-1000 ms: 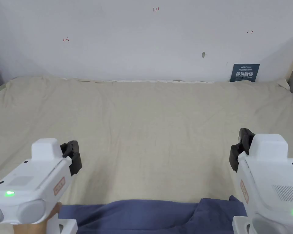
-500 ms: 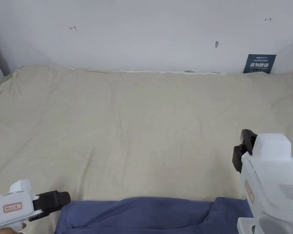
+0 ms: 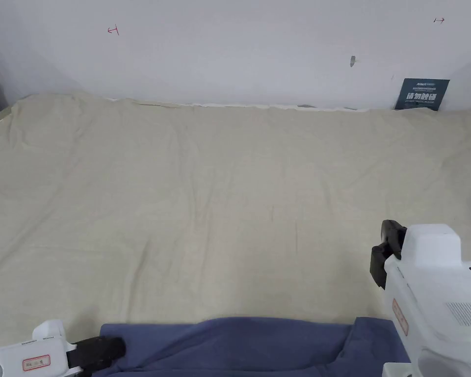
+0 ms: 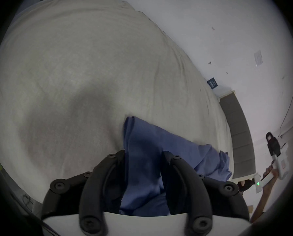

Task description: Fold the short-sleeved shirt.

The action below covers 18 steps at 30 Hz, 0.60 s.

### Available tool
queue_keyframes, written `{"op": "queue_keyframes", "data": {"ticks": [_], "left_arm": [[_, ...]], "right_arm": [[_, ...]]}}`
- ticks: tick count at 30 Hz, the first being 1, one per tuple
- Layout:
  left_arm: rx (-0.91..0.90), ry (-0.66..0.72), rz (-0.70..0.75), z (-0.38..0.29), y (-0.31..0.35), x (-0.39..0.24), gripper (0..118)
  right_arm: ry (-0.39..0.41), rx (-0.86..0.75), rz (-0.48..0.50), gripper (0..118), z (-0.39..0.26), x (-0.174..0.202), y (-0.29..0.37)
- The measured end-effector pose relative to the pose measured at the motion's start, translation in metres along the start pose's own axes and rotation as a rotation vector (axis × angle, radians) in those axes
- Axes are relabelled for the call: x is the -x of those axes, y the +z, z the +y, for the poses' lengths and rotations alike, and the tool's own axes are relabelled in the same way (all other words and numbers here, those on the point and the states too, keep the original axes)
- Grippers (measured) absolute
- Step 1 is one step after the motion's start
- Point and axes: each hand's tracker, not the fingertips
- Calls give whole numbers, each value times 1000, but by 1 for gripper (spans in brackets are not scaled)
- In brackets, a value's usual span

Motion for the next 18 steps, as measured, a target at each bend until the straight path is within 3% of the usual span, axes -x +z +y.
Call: {"op": "queue_keyframes", "data": {"ticks": [1, 2, 4, 15, 18], "left_arm": [[-3, -5, 1, -18, 5, -45, 42], [-2, -7, 2, -19, 5, -52, 36], [-2, -39, 50, -23, 3, -60, 8], [-109, -103, 102, 12, 61, -77, 5], [-150, -131, 198, 25, 72, -62, 5]], "right_arm": [[0, 2, -1, 2, 0, -2, 0], [-2, 3, -3, 2, 0, -3, 1], [-5, 1, -5, 2, 0, -7, 2], [-41, -27, -12, 2, 6, -29, 16], [-53, -39, -14, 2, 6, -36, 21]]}}
